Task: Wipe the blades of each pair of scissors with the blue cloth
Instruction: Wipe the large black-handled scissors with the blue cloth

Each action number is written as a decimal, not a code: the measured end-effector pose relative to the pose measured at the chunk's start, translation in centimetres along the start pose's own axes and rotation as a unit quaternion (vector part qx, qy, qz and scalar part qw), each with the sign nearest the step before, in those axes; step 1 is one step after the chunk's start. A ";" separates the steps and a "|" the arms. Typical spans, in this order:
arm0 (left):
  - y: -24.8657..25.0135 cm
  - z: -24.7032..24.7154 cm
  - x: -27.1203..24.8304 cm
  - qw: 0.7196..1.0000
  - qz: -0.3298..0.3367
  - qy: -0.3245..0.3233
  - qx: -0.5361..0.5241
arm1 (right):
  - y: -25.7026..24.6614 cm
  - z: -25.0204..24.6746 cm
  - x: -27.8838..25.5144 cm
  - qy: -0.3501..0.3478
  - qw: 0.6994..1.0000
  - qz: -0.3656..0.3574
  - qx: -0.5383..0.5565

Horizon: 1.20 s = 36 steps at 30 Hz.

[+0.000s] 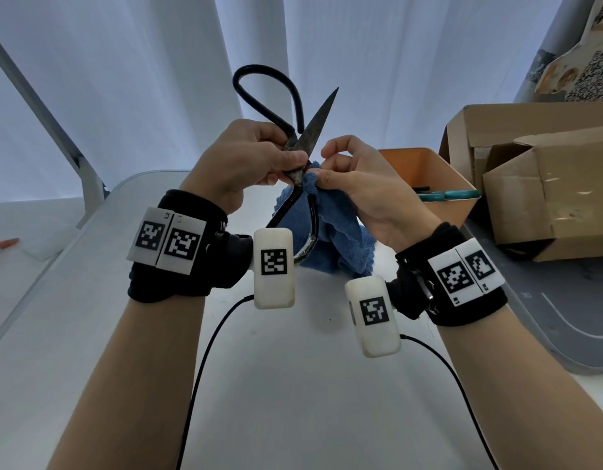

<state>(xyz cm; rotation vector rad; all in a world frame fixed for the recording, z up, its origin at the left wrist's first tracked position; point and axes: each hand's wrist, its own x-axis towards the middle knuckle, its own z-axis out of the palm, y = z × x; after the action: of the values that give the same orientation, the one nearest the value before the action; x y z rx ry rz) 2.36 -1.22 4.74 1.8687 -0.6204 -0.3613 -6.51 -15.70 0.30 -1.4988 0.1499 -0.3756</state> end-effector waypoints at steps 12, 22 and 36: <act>-0.2 -1.7 -0.2 0.999 -0.007 0.039 -0.038 | 0.2 0.0 0.0 -0.031 0.999 0.005 -0.008; -0.5 -3.2 -0.2 0.995 -0.007 0.076 -0.058 | 0.0 -0.8 0.0 -0.049 0.997 0.023 -0.051; -1.0 -3.5 0.1 0.997 -0.004 0.072 0.035 | 0.0 -1.6 0.5 0.119 0.992 0.005 -0.033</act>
<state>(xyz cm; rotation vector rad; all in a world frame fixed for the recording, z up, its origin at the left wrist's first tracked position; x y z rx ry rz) 4.51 1.76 5.09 1.9455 -0.5346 -0.2092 -6.52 -17.37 0.24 -1.5140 0.3618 -0.5448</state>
